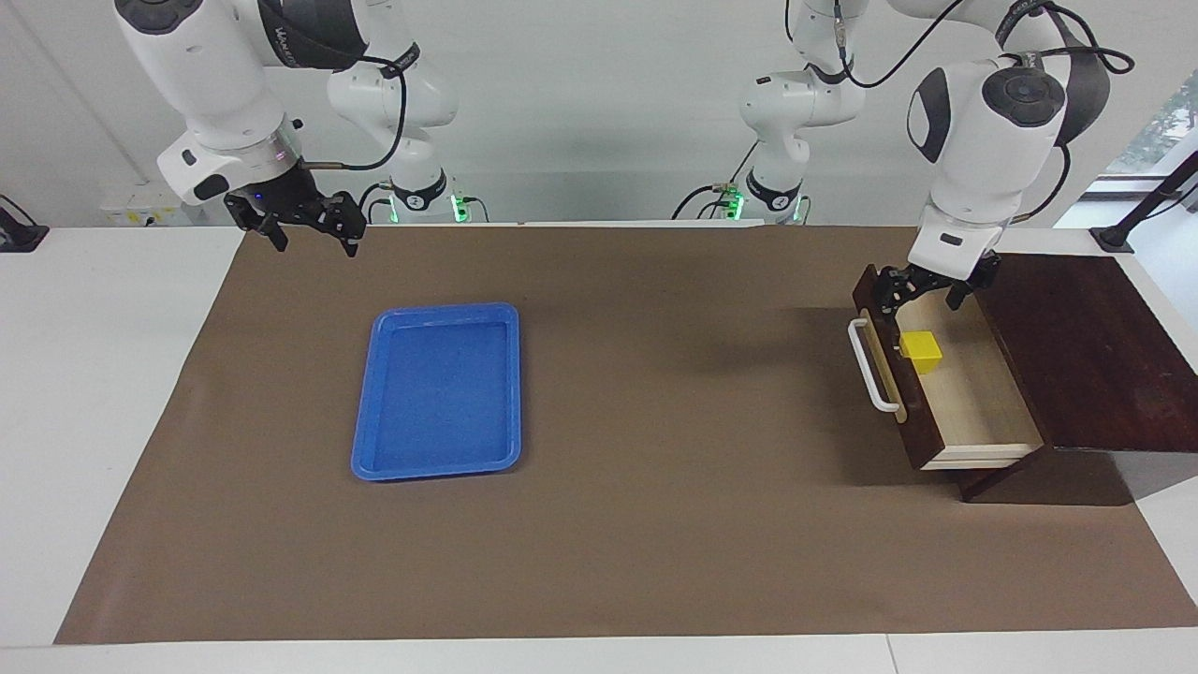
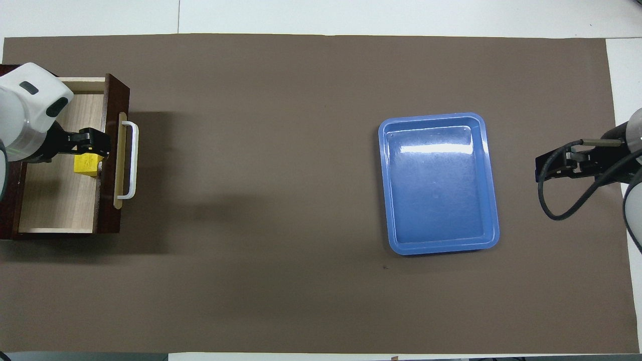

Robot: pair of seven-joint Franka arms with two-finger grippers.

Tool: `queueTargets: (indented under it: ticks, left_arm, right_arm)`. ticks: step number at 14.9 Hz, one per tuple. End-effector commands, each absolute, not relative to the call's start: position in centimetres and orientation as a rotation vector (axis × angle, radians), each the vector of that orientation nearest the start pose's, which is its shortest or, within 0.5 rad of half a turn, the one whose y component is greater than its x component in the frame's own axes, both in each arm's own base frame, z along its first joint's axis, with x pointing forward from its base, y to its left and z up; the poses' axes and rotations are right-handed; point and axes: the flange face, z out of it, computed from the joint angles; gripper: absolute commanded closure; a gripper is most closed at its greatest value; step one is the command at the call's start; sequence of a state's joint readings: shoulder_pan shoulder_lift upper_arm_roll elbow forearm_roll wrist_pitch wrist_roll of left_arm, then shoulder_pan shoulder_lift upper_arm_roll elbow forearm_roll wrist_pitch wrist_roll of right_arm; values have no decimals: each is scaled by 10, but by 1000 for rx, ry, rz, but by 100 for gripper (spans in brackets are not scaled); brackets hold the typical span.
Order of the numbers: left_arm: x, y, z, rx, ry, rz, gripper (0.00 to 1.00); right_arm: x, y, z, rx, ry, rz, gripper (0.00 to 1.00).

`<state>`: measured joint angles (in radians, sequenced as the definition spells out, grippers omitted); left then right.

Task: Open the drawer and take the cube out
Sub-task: 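Release the handle and lower the left gripper onto the yellow cube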

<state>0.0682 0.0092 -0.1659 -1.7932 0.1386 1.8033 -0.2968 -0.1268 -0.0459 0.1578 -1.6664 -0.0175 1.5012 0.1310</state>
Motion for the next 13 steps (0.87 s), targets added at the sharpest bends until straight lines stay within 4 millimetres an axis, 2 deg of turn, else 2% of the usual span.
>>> queueTargets:
  ticks: [1,3,6,8,13]
  left_arm:
    - [559,-20,535,-3000,-708,-2,0]
    - [551,-14,530,-2877,-1112,-3,0]
    - [550,-7,526,-2756,-1394,-24,0]
    - [552,14,524,-2610,-1677,-61,0]
    - [563,33,497,-2419,-1945,-34,0]
  right_arm:
    - [527,13,603,-3170,140,156,0]
    - [527,12,602,-3170,142,159,0]
    - [527,17,602,-3171,128,159,0]
    - [527,16,602,-3171,128,161,0]
    - [528,13,602,-3170,135,159,0]
